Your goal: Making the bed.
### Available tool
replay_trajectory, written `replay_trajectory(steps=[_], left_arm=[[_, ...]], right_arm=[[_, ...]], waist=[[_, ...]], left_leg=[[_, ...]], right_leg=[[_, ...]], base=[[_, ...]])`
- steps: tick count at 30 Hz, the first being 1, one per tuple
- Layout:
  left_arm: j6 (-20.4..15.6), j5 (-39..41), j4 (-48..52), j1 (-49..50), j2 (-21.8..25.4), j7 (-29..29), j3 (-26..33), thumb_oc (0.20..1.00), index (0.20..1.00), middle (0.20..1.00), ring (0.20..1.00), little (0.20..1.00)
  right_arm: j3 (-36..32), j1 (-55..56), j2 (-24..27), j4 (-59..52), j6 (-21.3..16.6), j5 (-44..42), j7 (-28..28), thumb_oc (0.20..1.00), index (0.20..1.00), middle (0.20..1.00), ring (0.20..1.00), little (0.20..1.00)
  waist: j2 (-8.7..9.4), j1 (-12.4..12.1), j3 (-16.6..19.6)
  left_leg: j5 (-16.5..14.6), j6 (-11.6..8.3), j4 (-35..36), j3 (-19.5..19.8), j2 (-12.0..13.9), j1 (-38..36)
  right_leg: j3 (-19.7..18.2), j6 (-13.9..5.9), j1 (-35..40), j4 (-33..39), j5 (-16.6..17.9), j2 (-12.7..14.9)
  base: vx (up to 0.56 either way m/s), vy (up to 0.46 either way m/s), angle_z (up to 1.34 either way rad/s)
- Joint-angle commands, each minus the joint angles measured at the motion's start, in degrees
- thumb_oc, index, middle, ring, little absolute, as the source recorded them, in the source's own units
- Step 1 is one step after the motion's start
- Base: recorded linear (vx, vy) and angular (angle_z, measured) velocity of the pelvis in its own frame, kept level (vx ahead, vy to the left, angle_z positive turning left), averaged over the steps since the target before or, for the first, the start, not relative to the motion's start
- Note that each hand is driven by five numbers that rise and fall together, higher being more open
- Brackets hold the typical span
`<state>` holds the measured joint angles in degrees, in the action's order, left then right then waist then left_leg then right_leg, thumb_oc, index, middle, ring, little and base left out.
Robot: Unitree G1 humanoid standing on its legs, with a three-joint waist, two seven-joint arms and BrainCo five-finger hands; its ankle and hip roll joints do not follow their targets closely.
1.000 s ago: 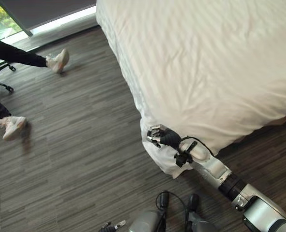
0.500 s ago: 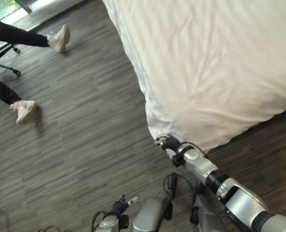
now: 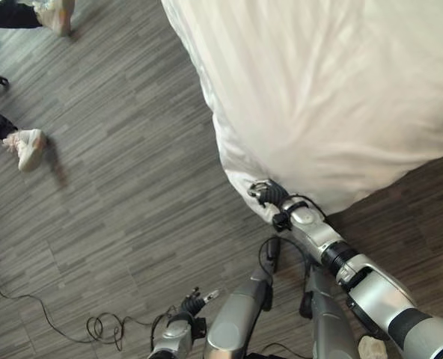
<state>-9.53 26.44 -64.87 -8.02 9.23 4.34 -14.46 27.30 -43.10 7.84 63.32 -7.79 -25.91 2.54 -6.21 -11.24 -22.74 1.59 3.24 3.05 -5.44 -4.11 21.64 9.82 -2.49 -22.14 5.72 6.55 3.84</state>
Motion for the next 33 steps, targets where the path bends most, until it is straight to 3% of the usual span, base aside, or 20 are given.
replay_trajectory(steps=[1,6,9,17,24,27,28,33], left_arm=[[-0.7,2.1,-4.0,-1.8,-1.0,0.1,-2.1,1.0,1.0,1.0,1.0,1.0],[-1.1,-0.1,-3.3,-2.3,0.3,-0.4,0.7,1.0,1.0,1.0,1.0,1.0],[-1.3,0.1,-2.5,-1.7,0.3,-1.0,1.6,1.0,1.0,1.0,1.0,1.0],[-0.8,-0.1,-4.8,-1.2,1.0,-1.8,4.4,1.0,1.0,1.0,1.0,1.0],[-0.1,-2.2,-9.9,1.3,1.5,-1.7,9.2,1.0,1.0,1.0,1.0,1.0],[1.4,-4.3,-14.2,1.7,1.3,-2.0,10.6,1.0,1.0,1.0,1.0,1.0],[1.7,-4.5,-14.5,2.5,1.0,-1.9,11.6,1.0,1.0,1.0,1.0,1.0],[2.8,-7.0,-15.9,4.6,0.0,-2.5,14.2,1.0,1.0,1.0,1.0,1.0]], right_arm=[[-7.6,0.4,9.4,7.6,0.4,-4.0,-6.2,0.2,0.2,0.2,0.2,0.2],[-16.8,15.1,17.8,16.9,1.9,-0.3,-5.0,0.2,0.2,0.2,0.2,0.2],[-22.9,21.0,21.4,17.9,1.7,-2.6,-5.1,0.2,0.2,0.2,0.2,0.2],[-29.4,28.4,22.6,15.6,0.1,-7.4,-5.2,0.2,0.2,0.2,0.2,0.2],[-42.7,36.6,26.1,15.8,-2.7,-11.4,-11.2,0.2,0.2,0.2,0.2,0.2],[-44.2,36.8,25.2,6.7,-5.6,-11.3,-13.6,0.2,0.2,0.2,0.2,0.2],[-43.3,36.8,23.9,-1.2,-7.3,-9.9,-15.1,0.2,0.2,0.2,0.2,0.2],[-38.3,38.5,17.8,-24.5,-8.9,-2.4,-15.7,0.2,0.2,0.2,0.2,0.2]], waist=[[-1.93,2.1,0.9],[-0.87,4.4,0.7],[-0.03,6.0,0.9],[2.38,8.8,1.6],[4.53,11.5,5.9],[5.37,12.1,8.3],[5.55,12.2,9.8],[5.75,11.8,15.1]], left_leg=[[2.3,-1.86,2.0,-0.5,0.5,0.0],[1.1,-1.37,2.0,-0.2,0.1,-0.9],[0.7,-1.18,2.0,-0.4,0.0,-1.2],[0.0,-1.14,2.0,-2.1,0.5,-2.6],[-1.5,-0.92,2.0,-2.2,0.7,-6.0],[-2.2,-0.82,2.0,-2.9,0.8,-9.0],[-2.5,-0.77,2.0,-3.3,1.0,-10.4],[-3.0,-0.86,2.0,-3.9,1.4,-15.5]], right_leg=[[0.3,-1.56,2.0,-0.7,-1.6,-1.1],[0.3,-2.07,2.7,-0.7,-2.3,-0.9],[0.0,-2.26,2.7,-0.7,-2.3,-0.9],[-1.7,-2.32,3.2,-0.7,-2.1,-1.4],[-2.0,-2.15,6.4,-0.7,-3.1,-1.6],[-2.8,-1.99,9.1,-0.7,-3.8,-1.9],[-3.3,-1.83,10.3,-0.7,-4.1,-2.0],[-3.4,-1.36,15.3,-0.7,-5.5,-2.5]], base=[[0.05,0.028,-0.08],[0.06,0.025,-0.01],[0.04,0.021,-0.09],[0.0,0.004,-0.19],[-0.01,-0.023,-0.05],[-0.06,-0.046,-0.11],[-0.06,-0.059,-0.28],[-0.05,-0.073,-0.18]])
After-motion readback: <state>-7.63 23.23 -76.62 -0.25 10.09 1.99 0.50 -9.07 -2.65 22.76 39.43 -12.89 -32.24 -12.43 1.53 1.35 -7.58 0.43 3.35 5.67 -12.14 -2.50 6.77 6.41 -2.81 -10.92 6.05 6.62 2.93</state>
